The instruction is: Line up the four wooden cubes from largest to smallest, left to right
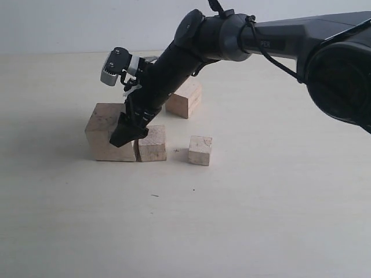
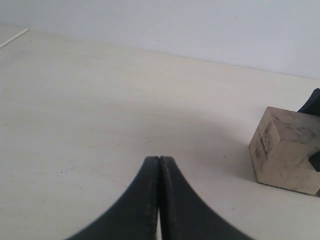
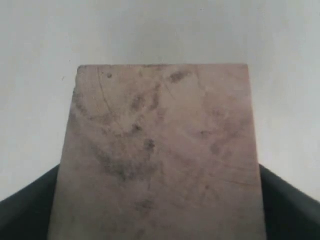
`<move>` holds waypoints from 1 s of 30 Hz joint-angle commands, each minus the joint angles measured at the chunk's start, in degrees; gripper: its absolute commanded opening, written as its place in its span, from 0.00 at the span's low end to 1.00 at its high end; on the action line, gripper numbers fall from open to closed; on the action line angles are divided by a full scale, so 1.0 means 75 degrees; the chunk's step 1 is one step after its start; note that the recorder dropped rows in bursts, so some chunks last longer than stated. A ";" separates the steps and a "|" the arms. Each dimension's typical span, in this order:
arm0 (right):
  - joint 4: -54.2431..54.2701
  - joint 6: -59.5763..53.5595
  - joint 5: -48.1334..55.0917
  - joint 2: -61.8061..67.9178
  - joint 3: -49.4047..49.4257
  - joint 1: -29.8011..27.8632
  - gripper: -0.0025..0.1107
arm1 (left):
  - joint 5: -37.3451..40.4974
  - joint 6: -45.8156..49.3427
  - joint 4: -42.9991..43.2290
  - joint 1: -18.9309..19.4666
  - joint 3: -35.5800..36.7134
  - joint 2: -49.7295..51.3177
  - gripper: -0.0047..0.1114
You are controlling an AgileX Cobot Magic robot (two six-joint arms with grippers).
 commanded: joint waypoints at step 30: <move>-0.0780 -0.0027 -0.0334 -0.0387 0.0017 -0.0026 0.84 | -0.0072 0.0023 0.0009 -0.0043 0.0026 -0.0037 0.04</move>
